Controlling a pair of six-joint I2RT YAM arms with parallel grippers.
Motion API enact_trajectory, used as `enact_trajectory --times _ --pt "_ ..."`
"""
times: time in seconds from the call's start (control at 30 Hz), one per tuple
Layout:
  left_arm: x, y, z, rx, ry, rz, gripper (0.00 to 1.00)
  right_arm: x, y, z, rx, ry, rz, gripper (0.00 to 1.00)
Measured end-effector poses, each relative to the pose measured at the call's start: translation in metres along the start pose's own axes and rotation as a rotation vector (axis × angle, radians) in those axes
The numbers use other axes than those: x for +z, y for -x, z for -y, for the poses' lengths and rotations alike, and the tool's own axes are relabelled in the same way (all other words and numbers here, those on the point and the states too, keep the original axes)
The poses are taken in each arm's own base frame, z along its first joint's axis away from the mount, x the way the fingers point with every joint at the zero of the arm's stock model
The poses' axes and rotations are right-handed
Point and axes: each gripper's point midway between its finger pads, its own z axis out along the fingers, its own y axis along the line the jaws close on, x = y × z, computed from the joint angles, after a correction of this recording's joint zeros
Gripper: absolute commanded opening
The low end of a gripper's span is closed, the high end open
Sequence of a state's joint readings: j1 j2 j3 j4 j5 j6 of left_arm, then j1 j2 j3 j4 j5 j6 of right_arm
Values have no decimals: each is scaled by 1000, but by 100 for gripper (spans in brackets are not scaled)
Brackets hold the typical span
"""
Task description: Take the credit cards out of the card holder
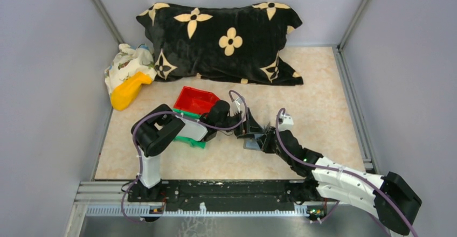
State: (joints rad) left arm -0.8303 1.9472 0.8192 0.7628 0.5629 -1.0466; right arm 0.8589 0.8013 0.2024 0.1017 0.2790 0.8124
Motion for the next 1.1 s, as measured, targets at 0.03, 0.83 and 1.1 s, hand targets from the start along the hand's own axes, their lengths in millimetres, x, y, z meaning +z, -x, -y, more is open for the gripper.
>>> enact_trajectory --times 0.03,0.83,1.1 --pt "1 0 1 2 -3 -1 95 0 0 0 1 1 0 30" --pt "6 7 14 17 -20 -2 95 -27 31 -2 -42 0 92 30" --pt "8 11 17 21 -24 -2 95 -30 28 16 -64 -75 87 4"
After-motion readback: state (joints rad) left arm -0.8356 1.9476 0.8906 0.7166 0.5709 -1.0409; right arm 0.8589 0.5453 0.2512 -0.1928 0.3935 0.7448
